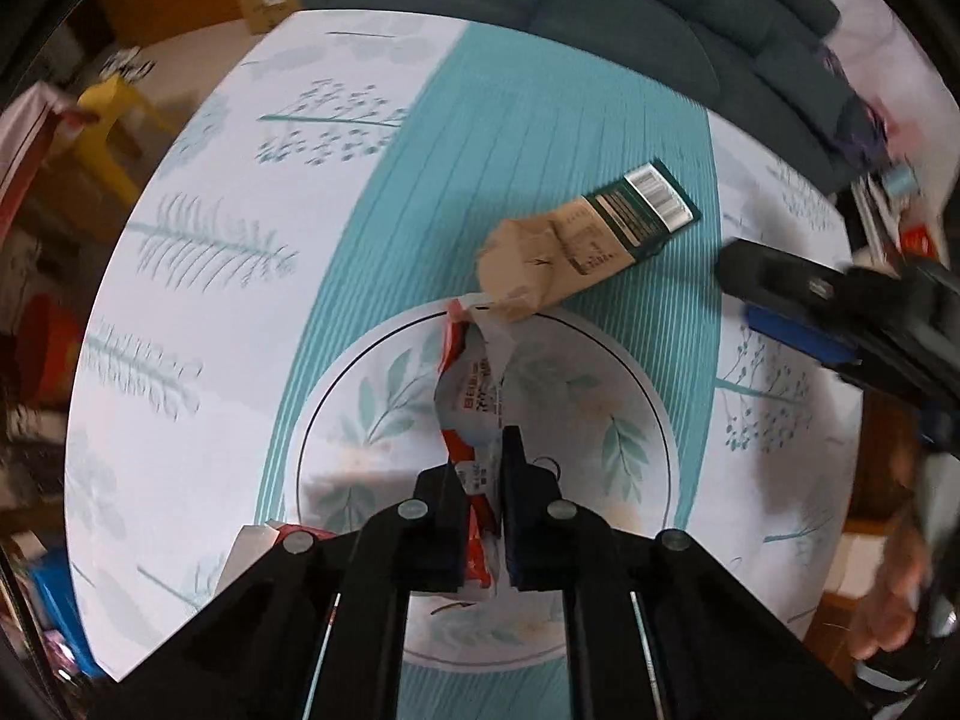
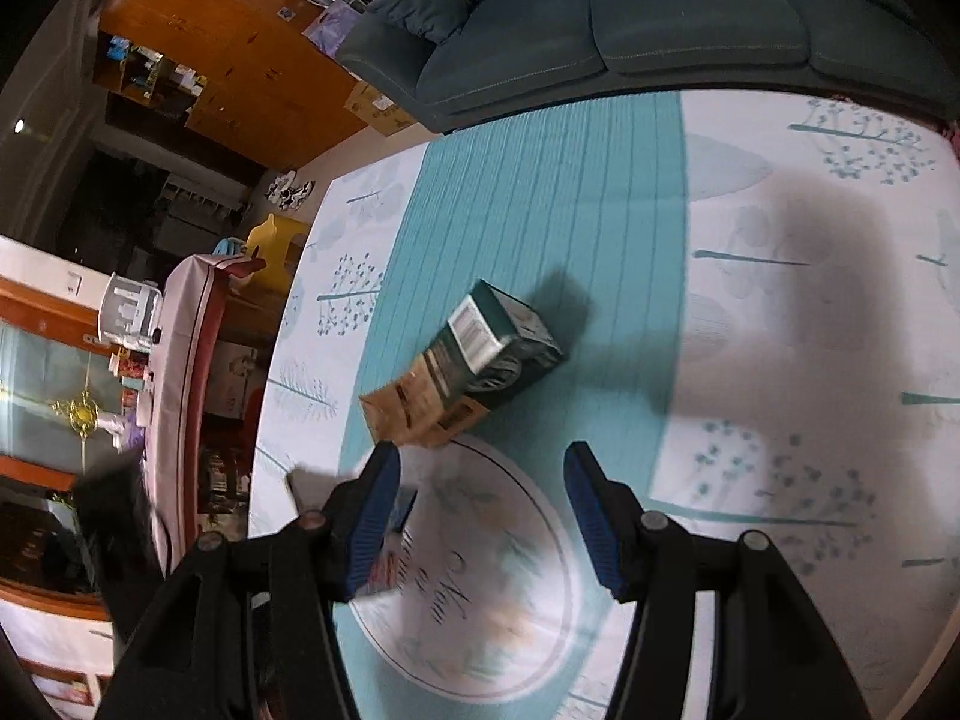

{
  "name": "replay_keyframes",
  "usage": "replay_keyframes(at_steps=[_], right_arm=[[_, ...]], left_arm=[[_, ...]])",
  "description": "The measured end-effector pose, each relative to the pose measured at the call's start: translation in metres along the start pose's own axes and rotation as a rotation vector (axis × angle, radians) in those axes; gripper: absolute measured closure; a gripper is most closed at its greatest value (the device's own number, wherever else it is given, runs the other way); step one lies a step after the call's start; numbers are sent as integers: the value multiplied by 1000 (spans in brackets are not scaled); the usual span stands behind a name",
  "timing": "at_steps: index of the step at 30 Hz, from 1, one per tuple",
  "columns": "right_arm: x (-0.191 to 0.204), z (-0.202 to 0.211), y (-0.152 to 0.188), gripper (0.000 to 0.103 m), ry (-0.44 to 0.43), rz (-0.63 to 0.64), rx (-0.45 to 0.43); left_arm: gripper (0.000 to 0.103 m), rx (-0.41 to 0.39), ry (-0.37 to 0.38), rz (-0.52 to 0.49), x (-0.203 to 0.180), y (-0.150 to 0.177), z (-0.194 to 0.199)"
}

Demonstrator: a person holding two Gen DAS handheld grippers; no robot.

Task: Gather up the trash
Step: 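Grasp the crumpled white-and-red wrapper with the left tool while the right grasps the green-and-kraft box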

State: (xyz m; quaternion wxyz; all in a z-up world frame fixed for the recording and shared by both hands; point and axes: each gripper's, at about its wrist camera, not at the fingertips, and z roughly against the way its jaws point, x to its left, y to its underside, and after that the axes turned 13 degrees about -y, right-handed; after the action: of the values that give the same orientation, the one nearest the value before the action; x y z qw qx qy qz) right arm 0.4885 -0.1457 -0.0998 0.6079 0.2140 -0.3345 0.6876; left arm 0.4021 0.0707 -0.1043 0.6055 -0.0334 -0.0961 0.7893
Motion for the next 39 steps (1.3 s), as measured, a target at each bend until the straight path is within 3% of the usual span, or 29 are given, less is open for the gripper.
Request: replay_keyframes(at_steps=[7, 16, 20, 25, 31, 35, 37, 39], right_arm=[[1, -37, -16, 46, 15, -128, 2], [8, -73, -31, 46, 177, -196, -6], [12, -77, -32, 46, 182, -179, -21], [10, -78, -32, 53, 129, -187, -23], [10, -85, -36, 53, 132, -295, 44], [21, -95, -34, 53, 225, -226, 33], [23, -98, -32, 53, 226, -205, 25], [27, -98, -28, 63, 211, -179, 11]], left_arm=[[97, -23, -15, 126, 33, 10, 9], [96, -18, 0, 247, 66, 25, 16], [96, -10, 0, 261, 72, 34, 17], [96, -12, 4, 260, 75, 42, 22], [96, -23, 15, 279, 83, 51, 26], [96, -30, 26, 305, 92, 56, 30], [96, -37, 29, 315, 99, 60, 34], [96, -42, 31, 320, 104, 62, 36]])
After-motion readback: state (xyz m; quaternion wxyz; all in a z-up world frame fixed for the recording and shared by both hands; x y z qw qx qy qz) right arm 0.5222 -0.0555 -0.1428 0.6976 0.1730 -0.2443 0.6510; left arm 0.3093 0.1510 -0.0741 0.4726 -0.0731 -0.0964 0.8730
